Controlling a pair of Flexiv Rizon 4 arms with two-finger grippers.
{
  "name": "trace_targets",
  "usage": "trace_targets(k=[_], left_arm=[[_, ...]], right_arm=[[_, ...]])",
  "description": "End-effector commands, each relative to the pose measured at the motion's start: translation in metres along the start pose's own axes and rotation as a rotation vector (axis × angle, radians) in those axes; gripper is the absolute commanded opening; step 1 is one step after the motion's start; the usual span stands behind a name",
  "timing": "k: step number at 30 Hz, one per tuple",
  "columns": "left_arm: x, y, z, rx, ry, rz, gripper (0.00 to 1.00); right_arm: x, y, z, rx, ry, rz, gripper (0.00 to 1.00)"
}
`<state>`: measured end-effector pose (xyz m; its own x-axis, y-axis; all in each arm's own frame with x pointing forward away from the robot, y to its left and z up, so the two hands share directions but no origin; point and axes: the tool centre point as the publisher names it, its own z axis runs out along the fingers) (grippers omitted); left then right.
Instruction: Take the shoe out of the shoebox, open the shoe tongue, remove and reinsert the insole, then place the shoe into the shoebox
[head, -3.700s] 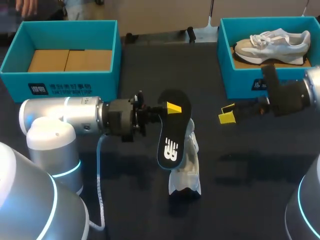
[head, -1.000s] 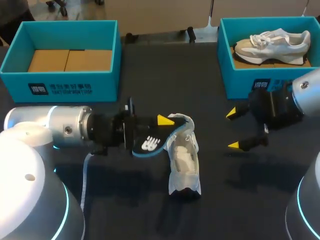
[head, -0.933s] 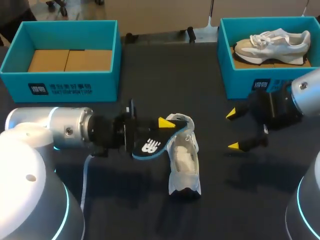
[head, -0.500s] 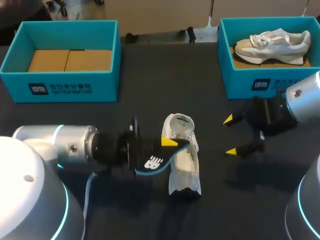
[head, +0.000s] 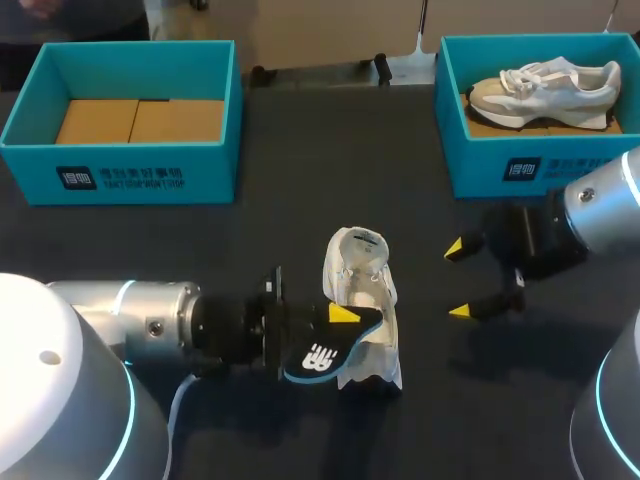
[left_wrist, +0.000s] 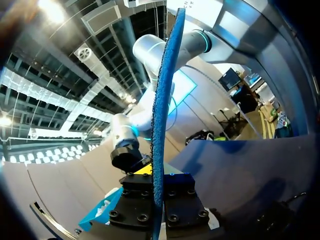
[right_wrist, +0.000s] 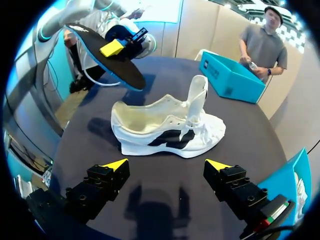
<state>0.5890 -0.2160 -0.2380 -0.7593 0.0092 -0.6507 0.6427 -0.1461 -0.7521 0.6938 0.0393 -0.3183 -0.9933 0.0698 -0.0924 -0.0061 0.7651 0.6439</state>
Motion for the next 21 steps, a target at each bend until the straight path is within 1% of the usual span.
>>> trace_targets(k=[1, 2, 17, 18, 19, 21], left_arm=[[0.007, 0.005, 0.003, 0.025, -0.026, 0.006, 0.00], [0.008, 0.007, 0.004, 0.025, -0.022, 0.006, 0.00], [0.008, 0.007, 0.004, 0.025, -0.022, 0.006, 0.00], [0.008, 0.007, 0.004, 0.025, -0.022, 0.006, 0.00], [0.008, 0.007, 0.004, 0.025, -0.022, 0.006, 0.00], [0.007, 0.010, 0.009, 0.042, -0.019, 0.006, 0.00]], right_arm=[[-0.002, -0.004, 0.008, 0.017, 0.009, 0.020, 1.00], [-0.002, -0.005, 0.009, 0.030, 0.004, 0.037, 1.00], [-0.002, -0.005, 0.009, 0.030, 0.004, 0.037, 1.00], [-0.002, -0.008, 0.011, 0.071, 0.007, 0.034, 1.00], [-0.001, -0.011, 0.012, 0.061, -0.039, 0.029, 1.00], [0.000, -0.016, 0.012, 0.118, -0.035, 0.021, 1.00]])
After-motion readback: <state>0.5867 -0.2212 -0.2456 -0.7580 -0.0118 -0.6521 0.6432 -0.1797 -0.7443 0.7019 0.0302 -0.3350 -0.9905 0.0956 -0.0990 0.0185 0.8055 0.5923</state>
